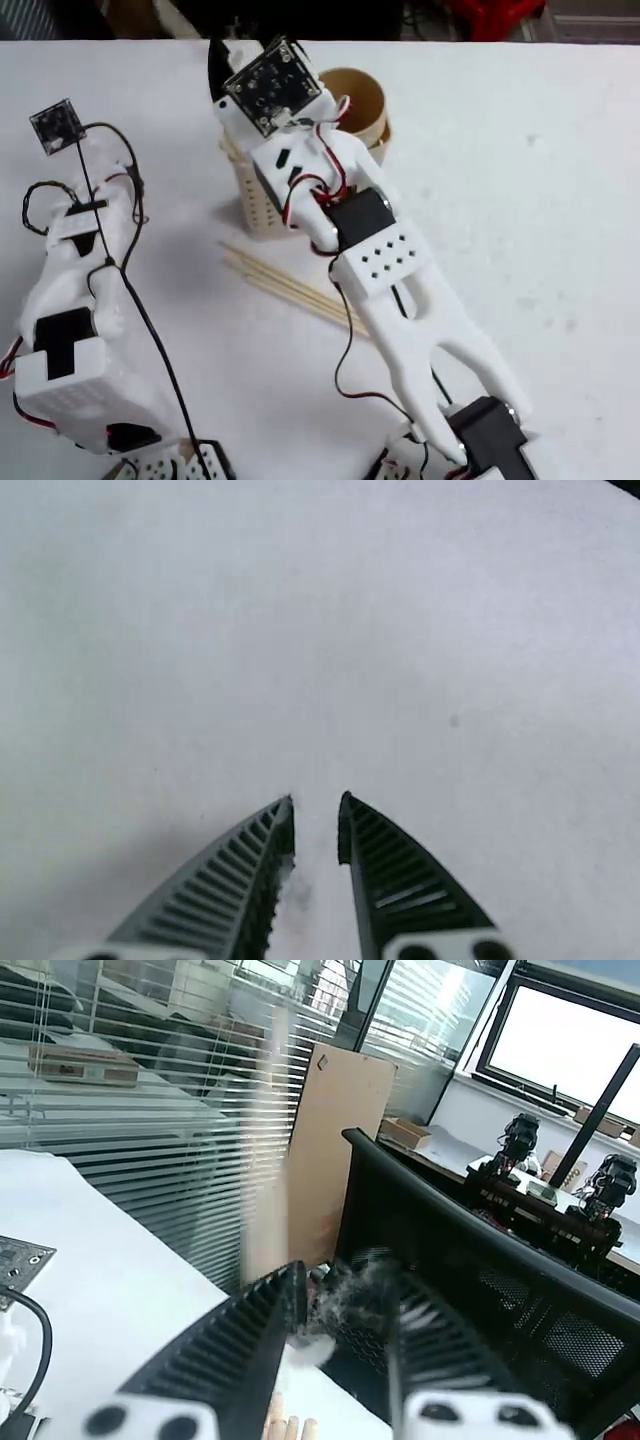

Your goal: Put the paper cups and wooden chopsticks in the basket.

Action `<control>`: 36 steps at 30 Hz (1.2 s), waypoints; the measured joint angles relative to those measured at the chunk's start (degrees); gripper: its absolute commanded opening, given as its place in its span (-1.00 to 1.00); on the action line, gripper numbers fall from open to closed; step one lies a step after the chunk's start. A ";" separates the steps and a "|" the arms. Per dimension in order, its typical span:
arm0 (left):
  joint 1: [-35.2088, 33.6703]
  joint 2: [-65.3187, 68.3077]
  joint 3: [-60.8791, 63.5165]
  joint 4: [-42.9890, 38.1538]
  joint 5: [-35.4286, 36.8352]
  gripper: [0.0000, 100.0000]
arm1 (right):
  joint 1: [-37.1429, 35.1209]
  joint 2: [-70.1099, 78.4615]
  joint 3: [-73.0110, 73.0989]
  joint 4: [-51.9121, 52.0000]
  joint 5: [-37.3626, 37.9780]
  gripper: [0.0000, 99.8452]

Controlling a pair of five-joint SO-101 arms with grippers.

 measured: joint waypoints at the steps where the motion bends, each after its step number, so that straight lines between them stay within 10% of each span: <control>1: 0.00 0.00 0.00 0.00 0.00 -0.82 | 0.00 0.00 0.00 0.00 0.00 -0.81; 8: 0.00 0.00 0.00 0.00 0.00 -0.82 | -0.09 -0.26 -0.62 8.26 0.00 -0.96; 21: 0.00 0.00 0.00 0.00 0.00 -0.82 | -1.32 -14.42 1.67 62.51 0.09 -0.96; 36: 0.00 0.00 0.00 0.00 0.00 -0.82 | -1.23 3.60 29.71 39.21 15.91 -0.77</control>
